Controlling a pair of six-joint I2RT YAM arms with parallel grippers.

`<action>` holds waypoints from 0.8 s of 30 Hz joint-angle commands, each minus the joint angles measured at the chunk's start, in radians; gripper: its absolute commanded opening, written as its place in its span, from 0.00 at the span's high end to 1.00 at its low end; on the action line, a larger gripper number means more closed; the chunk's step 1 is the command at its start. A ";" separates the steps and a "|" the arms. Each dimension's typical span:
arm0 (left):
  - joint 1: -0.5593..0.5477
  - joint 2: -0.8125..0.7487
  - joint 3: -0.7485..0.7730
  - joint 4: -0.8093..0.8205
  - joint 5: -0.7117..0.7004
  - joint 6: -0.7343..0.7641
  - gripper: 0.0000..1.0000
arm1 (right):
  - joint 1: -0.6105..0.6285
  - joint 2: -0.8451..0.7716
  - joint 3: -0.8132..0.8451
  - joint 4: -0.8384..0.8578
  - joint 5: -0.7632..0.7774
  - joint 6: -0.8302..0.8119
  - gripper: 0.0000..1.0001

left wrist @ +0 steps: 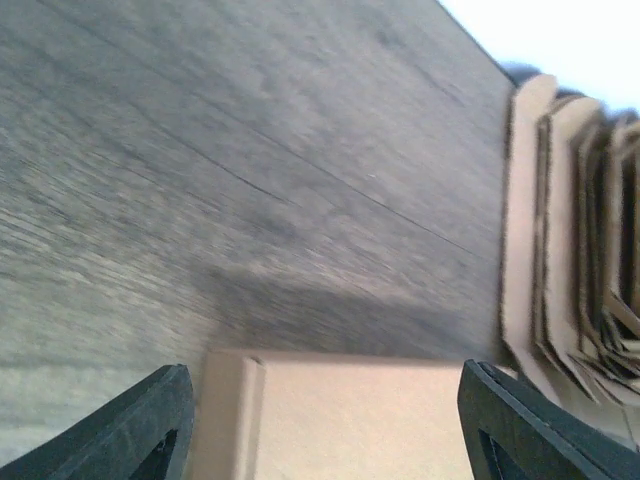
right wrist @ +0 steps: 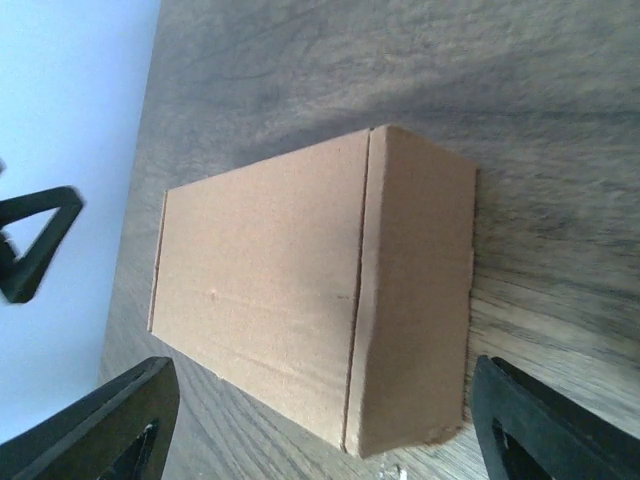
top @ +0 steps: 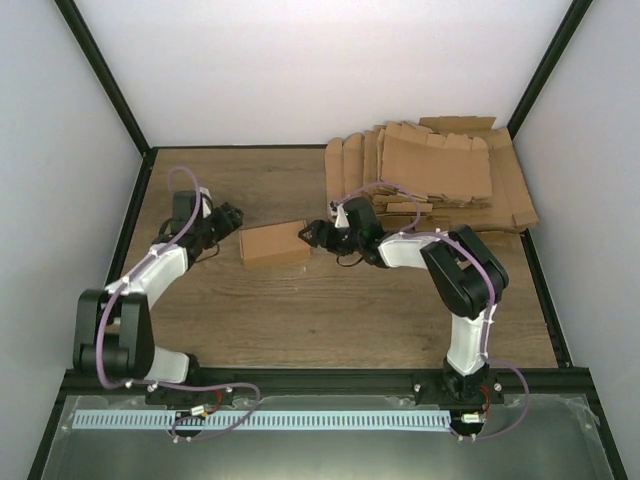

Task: Fold the paper box

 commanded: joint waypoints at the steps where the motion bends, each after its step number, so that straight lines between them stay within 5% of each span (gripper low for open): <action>1: -0.106 -0.148 -0.027 -0.203 -0.099 0.000 0.25 | -0.023 -0.079 -0.044 0.013 0.075 -0.083 0.17; 5: -0.374 -0.274 -0.025 -0.354 -0.321 -0.124 0.17 | -0.056 -0.145 -0.112 0.007 0.131 -0.136 0.15; 10: -0.559 -0.277 -0.090 -0.317 -0.392 -0.346 0.16 | -0.093 -0.265 -0.218 0.036 0.294 -0.146 0.14; 16: -0.752 -0.038 -0.020 -0.205 -0.487 -0.469 0.20 | -0.094 -0.419 -0.409 0.180 0.484 -0.149 0.13; 21: -0.860 0.198 0.241 -0.405 -0.673 -0.515 0.10 | -0.094 -0.503 -0.500 0.190 0.672 -0.114 0.12; 24: -0.864 0.297 0.312 -0.444 -0.655 -0.571 0.10 | -0.094 -0.575 -0.540 0.172 0.785 -0.079 0.12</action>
